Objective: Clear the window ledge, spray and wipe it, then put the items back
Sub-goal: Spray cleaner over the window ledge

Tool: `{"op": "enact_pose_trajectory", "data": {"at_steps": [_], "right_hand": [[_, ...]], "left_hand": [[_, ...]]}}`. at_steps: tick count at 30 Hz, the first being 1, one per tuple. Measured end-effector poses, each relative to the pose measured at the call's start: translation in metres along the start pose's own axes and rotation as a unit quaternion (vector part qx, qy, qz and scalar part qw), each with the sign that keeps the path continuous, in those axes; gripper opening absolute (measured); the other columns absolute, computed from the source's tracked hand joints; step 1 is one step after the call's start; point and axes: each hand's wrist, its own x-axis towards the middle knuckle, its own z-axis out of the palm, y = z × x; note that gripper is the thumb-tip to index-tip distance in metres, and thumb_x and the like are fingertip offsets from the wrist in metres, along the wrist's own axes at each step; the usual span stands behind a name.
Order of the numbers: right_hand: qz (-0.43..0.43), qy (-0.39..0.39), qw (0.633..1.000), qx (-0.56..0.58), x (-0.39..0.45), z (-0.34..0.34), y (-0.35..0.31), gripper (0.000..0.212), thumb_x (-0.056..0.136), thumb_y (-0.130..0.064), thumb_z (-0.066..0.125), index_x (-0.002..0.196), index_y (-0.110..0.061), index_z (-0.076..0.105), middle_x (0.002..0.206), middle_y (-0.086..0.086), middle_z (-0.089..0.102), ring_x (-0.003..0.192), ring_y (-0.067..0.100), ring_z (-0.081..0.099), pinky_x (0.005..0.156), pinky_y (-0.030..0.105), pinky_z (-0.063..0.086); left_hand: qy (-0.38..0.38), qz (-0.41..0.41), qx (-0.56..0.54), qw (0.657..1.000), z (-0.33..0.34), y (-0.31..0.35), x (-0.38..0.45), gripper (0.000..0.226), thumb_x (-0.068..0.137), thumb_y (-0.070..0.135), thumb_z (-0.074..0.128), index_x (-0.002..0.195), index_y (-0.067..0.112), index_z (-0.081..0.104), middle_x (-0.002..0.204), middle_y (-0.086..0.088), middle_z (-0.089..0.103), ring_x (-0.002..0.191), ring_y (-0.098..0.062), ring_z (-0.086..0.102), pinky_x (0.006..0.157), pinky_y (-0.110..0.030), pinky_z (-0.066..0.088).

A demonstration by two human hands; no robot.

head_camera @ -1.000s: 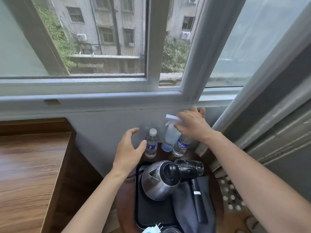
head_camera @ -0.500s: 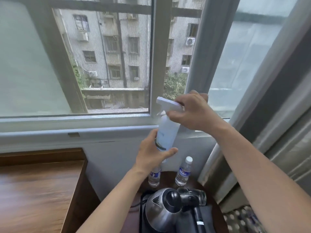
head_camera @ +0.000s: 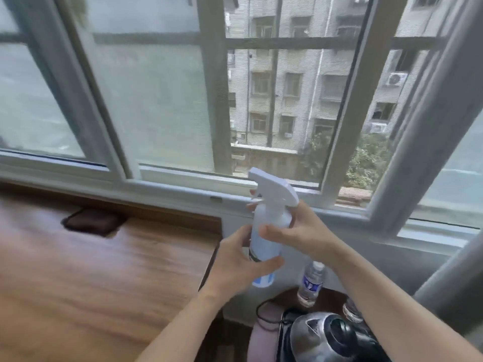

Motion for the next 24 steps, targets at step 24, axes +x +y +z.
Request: {"op": "enact_pose_trajectory", "data": {"at_steps": [24], "right_hand": [[-0.065, 0.07, 0.991, 0.097, 0.113, 0.494, -0.059, 0.026, 0.094, -0.024, 0.074, 0.118, -0.014, 0.073, 0.107, -0.006, 0.078, 0.092, 0.013, 0.074, 0.073, 0.022, 0.056]], "left_hand": [[0.003, -0.151, 0.049, 0.987, -0.417, -0.128, -0.196, 0.057, 0.075, 0.042, 0.088, 0.125, 0.039, 0.062, 0.114, 0.018, 0.069, 0.109, -0.006, 0.064, 0.095, -0.036, 0.059]]}}
